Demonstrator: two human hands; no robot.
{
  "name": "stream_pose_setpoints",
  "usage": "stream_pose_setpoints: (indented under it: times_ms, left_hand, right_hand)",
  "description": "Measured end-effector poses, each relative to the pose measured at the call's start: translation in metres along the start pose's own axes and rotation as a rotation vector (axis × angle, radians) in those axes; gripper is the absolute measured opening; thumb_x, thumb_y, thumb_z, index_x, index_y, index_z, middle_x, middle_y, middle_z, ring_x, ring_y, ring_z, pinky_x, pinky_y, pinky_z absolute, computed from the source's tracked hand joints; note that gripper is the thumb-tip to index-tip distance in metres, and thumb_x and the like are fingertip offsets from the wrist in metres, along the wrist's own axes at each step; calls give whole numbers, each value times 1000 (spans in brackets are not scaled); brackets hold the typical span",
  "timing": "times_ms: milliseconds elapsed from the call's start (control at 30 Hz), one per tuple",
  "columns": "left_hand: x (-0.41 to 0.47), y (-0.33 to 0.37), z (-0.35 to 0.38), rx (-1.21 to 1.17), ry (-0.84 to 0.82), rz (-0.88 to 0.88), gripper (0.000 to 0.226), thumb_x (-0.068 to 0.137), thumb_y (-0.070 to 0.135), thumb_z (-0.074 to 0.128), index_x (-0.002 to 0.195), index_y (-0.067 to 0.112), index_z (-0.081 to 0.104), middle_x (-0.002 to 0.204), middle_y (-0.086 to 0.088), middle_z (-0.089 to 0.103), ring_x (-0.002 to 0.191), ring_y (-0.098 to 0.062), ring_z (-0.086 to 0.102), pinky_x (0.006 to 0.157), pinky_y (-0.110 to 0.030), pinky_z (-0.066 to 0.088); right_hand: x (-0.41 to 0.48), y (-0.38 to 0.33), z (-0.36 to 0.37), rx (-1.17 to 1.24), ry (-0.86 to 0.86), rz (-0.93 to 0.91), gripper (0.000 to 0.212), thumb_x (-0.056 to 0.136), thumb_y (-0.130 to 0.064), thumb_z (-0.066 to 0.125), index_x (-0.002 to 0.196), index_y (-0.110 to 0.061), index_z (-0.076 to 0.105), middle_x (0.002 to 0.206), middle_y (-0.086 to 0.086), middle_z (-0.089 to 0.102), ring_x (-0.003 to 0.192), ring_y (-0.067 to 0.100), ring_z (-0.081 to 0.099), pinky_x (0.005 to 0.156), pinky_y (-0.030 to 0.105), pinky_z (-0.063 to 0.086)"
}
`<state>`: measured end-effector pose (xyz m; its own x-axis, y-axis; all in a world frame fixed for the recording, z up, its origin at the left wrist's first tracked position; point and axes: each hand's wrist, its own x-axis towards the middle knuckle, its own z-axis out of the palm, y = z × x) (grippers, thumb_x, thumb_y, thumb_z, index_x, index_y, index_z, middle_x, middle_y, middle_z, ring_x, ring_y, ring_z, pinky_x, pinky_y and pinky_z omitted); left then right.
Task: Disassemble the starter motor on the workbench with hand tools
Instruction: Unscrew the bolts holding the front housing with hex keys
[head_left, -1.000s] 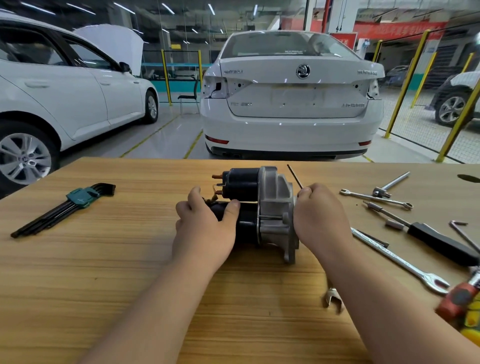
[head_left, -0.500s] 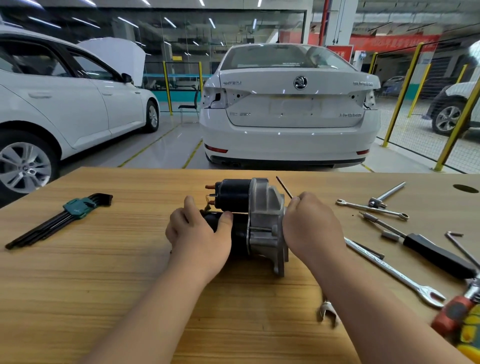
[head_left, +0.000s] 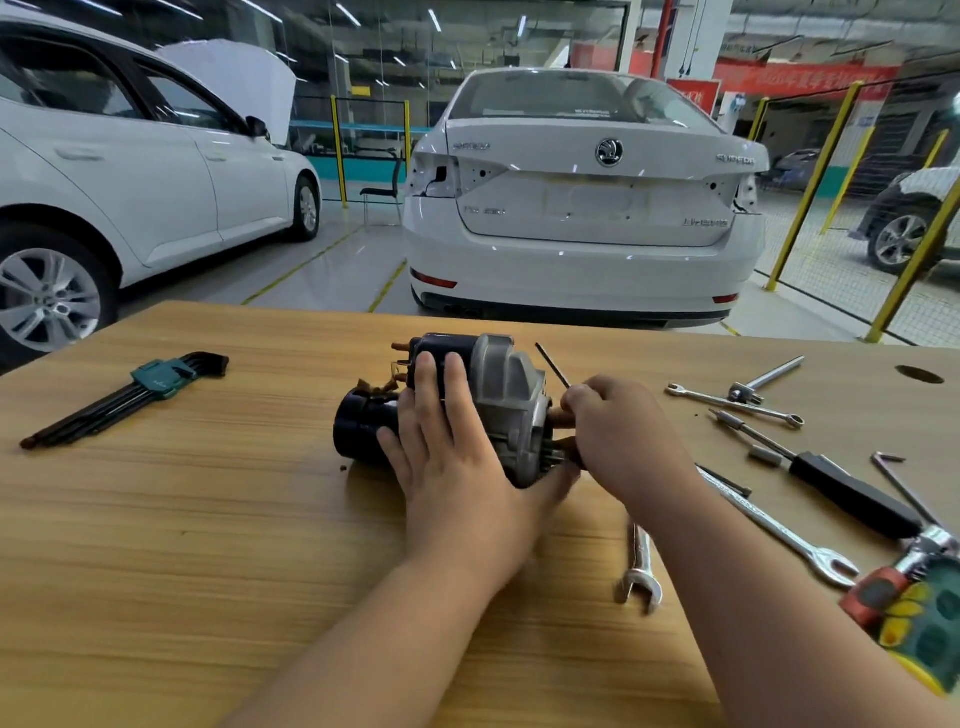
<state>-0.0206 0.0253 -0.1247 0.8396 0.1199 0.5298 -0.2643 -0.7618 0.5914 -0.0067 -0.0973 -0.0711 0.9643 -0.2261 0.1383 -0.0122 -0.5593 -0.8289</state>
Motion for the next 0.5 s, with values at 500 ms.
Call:
stream_pose_setpoints:
  times_ms: [500]
  left_hand:
    - [-3,-1,1,-30,13,13,116,87,53,55,124,37,-54,151,11,-36,145,-17,-24,110,-37,-23]
  right_hand:
    - [-19,8,-25,293,-82,-128,22,97,-25,56,82,-20,71,61,-6,63,50,10,52,49,23,42]
